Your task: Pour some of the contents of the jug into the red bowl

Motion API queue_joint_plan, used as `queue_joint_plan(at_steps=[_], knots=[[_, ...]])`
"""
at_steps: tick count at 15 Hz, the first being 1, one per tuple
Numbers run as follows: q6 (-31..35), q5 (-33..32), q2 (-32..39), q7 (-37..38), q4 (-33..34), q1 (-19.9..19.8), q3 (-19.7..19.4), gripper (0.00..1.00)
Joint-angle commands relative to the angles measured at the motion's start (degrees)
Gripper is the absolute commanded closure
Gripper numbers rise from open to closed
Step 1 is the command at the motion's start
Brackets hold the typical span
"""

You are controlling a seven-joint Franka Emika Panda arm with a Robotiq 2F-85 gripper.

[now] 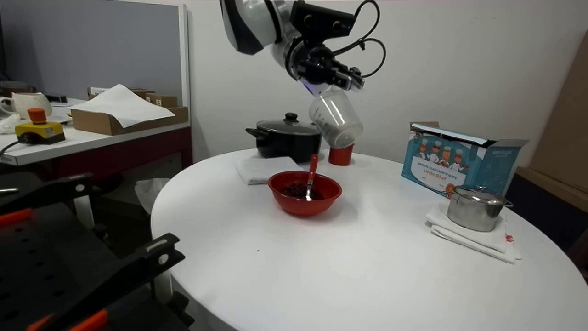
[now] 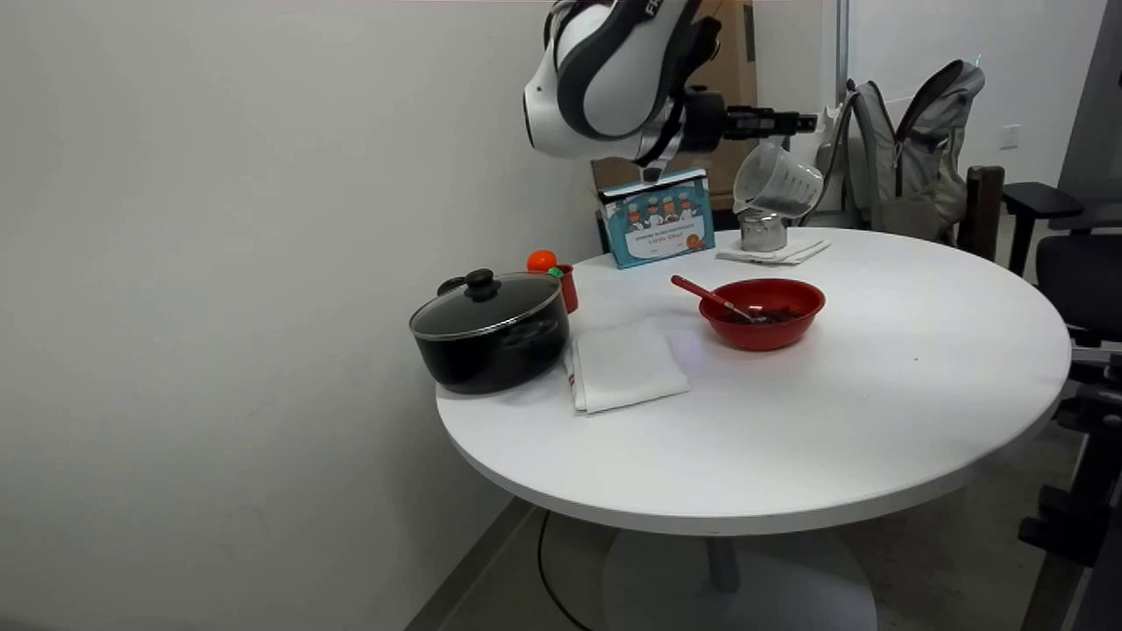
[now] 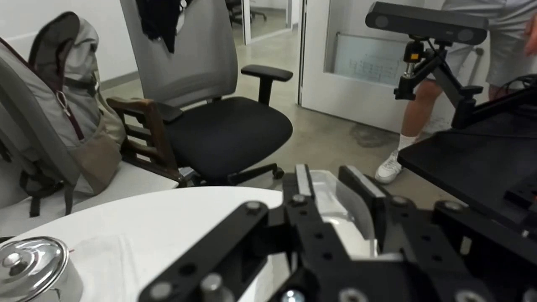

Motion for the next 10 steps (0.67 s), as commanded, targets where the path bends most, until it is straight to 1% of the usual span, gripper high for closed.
queue_joint_plan(at_steps=[1, 4, 7, 10], knots=[[5.9, 6.5, -6.3, -5.0, -1.3, -4.1, -0.8, 0.9], [10.8, 12.7, -9.0, -8.0, -0.9, -7.5, -2.7, 0.9], [16.6, 19.7, -10.6, -9.3, -0.7, -10.5, -4.9, 0.9], [24.9, 26.4, -11.6, -9.2, -1.7, -13.0, -7.4, 0.9]])
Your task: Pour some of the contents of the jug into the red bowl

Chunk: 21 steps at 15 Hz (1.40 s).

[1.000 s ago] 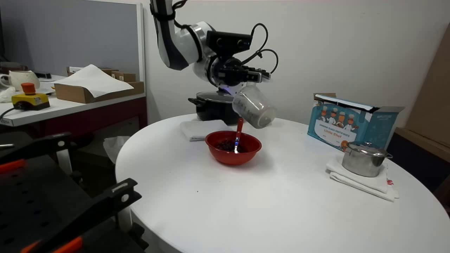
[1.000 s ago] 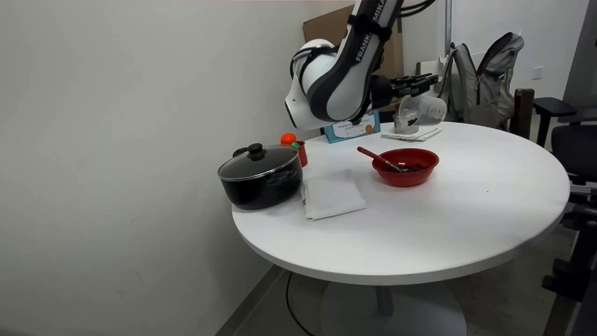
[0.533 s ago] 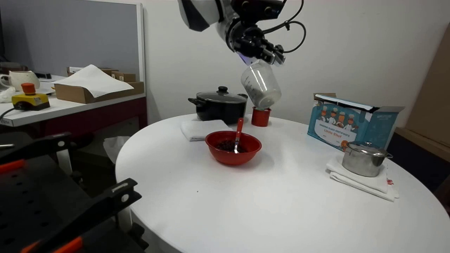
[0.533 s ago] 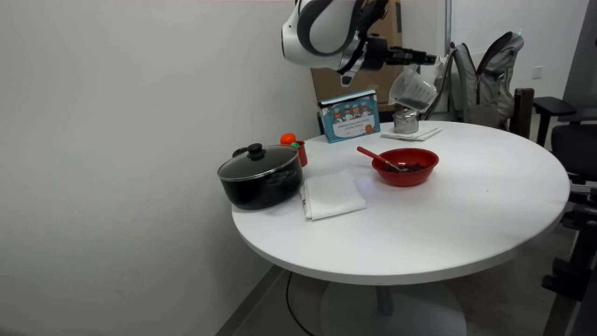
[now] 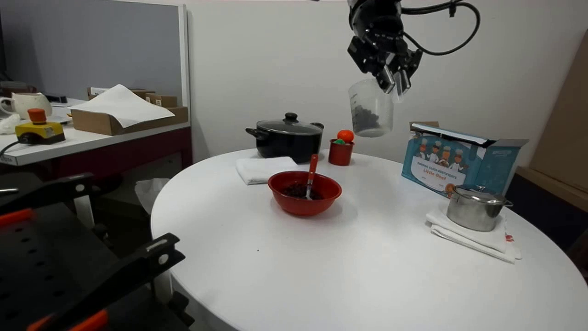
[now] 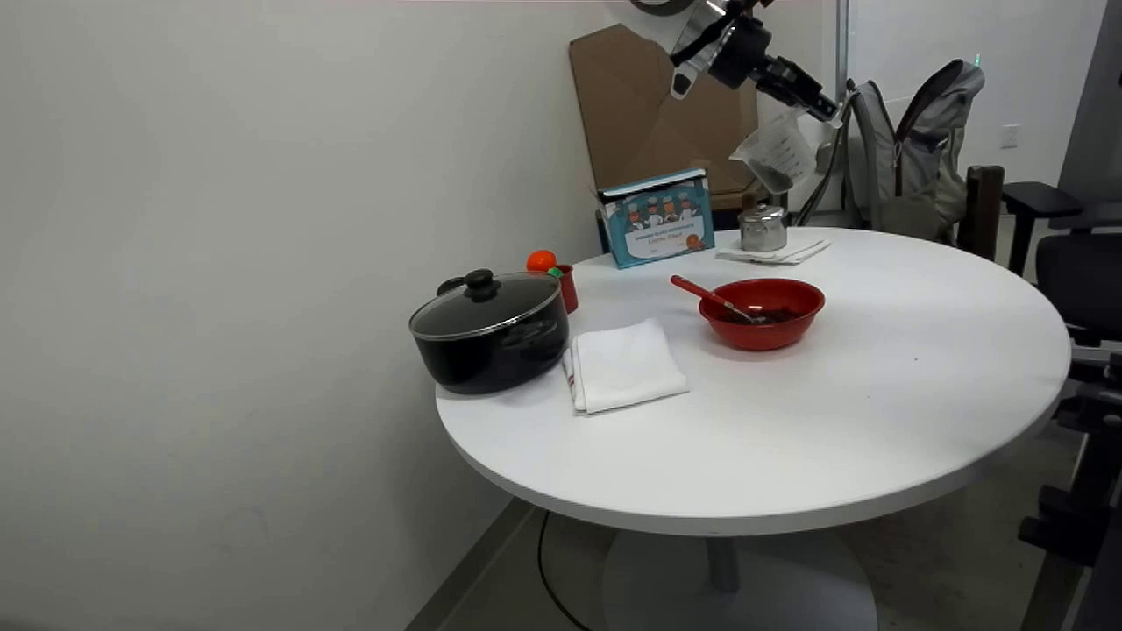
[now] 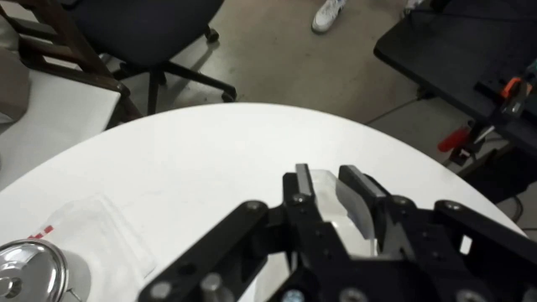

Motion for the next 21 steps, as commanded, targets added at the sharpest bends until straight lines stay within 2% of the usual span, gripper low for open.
queue_joint_plan(at_steps=[1, 6, 11, 14, 18, 19, 21], knots=[[9.8, 7.5, -1.6, -0.8, -2.1, -2.4, -2.9, 0.9], [23.4, 11.3, 2.3, -0.8, -4.4, -4.1, -7.5, 0.9], [33.4, 12.8, 8.3, -0.7, -7.0, -5.4, -9.6, 0.9], [37.1, 14.2, 12.1, -1.2, -6.7, -6.4, -10.0, 0.9], [38.5, 15.9, 15.2, -1.9, -5.1, -7.5, -10.4, 0.9], [38.0, 16.4, 15.2, -1.9, -4.9, -7.6, -10.4, 0.51], [37.7, 17.2, 15.1, -2.4, -4.5, -8.0, -10.2, 0.43]])
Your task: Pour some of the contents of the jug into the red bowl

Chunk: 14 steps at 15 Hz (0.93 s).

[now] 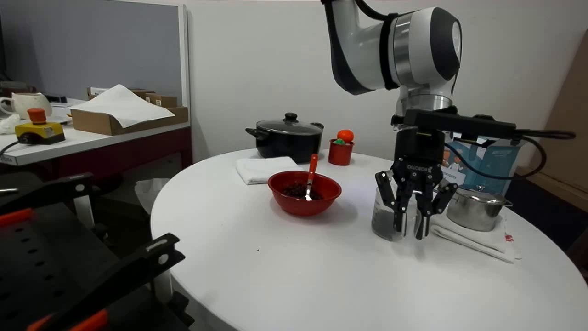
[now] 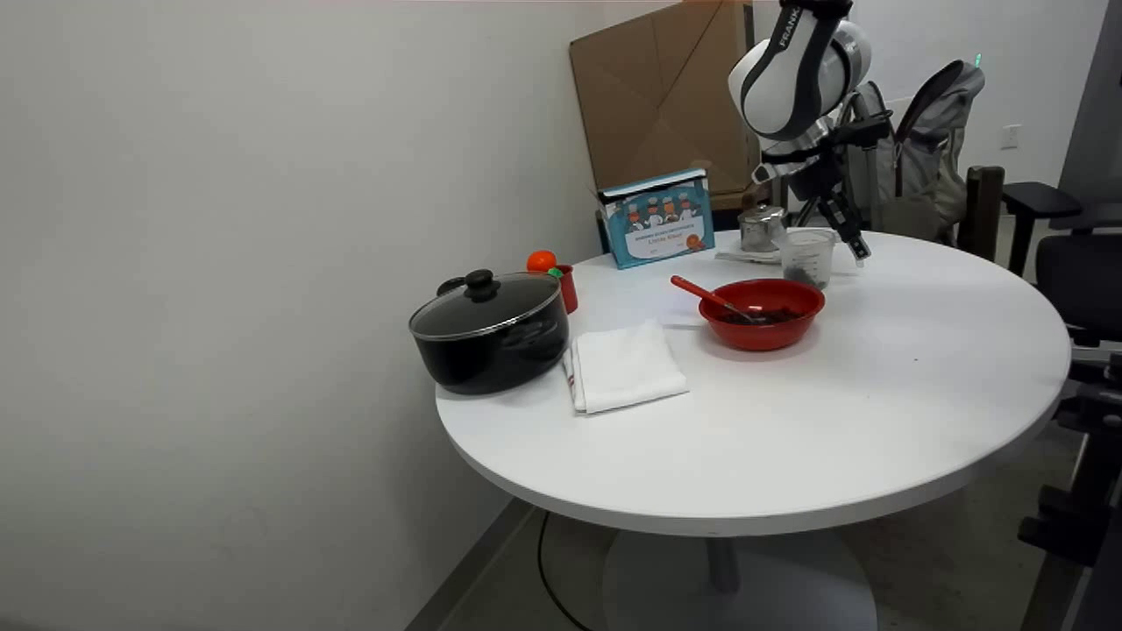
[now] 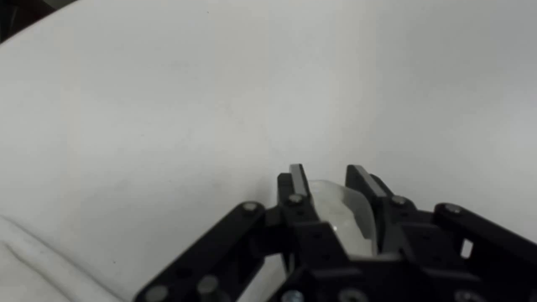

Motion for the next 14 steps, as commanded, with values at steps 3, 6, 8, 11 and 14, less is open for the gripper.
queue_joint_plan(at_steps=[3, 6, 8, 11, 14], knots=[[-0.4, 2.7, 0.3, -2.2, 1.1, -0.4, -0.1, 0.22], [-2.5, 3.6, -3.8, -0.5, -1.6, 0.2, -0.3, 0.01], [-5.9, 5.1, -7.9, 0.6, -3.7, 0.5, -0.4, 0.0], [-12.8, 6.6, -15.3, 1.8, -6.5, 1.3, -0.5, 0.0], [-18.5, 7.8, -23.0, 6.8, -9.3, 3.1, -0.8, 0.0]])
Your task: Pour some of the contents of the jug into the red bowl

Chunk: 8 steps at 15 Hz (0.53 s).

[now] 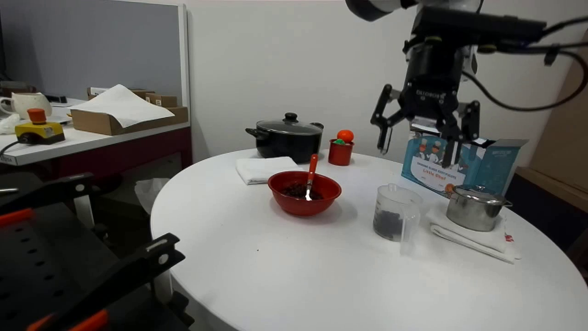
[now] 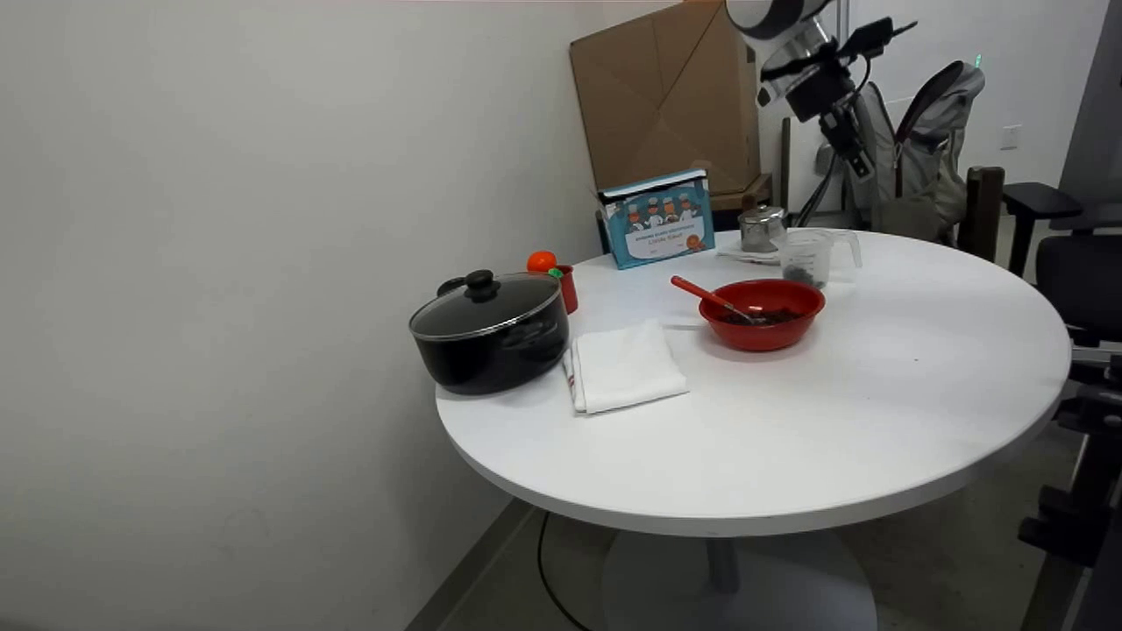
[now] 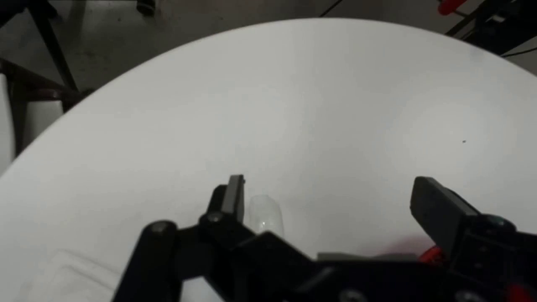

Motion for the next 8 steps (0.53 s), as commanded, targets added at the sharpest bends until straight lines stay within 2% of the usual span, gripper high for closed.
queue_joint_plan(at_steps=[1, 5, 6, 8], knots=[[-5.7, 2.3, -11.0, 6.0, -6.1, 2.9, -0.6, 0.0], [-12.4, 2.2, -19.7, 10.4, -8.8, 6.7, 0.5, 0.0], [-10.8, 1.7, -14.7, 8.2, -5.1, 5.6, -0.4, 0.0], [-12.3, 1.7, -17.9, 9.5, -6.5, 7.3, -0.1, 0.0]])
